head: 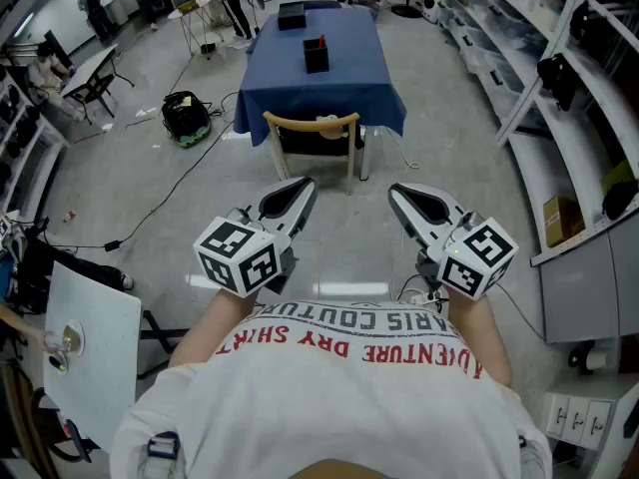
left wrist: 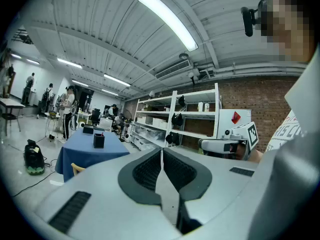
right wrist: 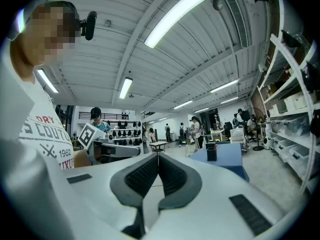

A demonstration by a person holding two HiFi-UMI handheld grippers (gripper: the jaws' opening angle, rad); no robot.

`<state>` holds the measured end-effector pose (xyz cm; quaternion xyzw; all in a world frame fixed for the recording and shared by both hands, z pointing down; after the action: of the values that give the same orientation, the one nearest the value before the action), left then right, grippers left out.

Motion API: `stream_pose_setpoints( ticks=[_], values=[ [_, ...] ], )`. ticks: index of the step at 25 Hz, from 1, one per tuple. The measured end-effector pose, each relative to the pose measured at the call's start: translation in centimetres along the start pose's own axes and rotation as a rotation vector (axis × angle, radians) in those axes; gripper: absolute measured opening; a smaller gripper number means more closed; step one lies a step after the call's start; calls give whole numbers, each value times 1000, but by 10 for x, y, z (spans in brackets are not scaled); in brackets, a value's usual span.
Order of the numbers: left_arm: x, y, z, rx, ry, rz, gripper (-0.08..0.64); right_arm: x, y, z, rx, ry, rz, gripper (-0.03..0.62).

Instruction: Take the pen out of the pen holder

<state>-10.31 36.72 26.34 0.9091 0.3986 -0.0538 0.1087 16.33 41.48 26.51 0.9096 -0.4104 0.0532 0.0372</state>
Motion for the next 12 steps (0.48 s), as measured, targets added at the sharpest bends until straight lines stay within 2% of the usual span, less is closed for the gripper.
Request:
stream_pose_setpoints(
  ticks=[5,12],
  values=[
    [-2,5,-5,-16,-17,11,38,7,-3,-5,-5,17,-12,25],
    [-3,9,-10,-34,-14,19,38,16,-10,-12,-1,23,-78,28]
  ],
)
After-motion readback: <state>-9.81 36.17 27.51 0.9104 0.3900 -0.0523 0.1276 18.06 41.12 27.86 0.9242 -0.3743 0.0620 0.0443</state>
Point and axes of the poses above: the fingertips, and each gripper's own axes: y forward along the fingers, x to its right, z out of its top, the point moved 10 cm from there along -y, backward along the fingers, and after that the axes turned 5 degrees about z, right-handed, at the moved point
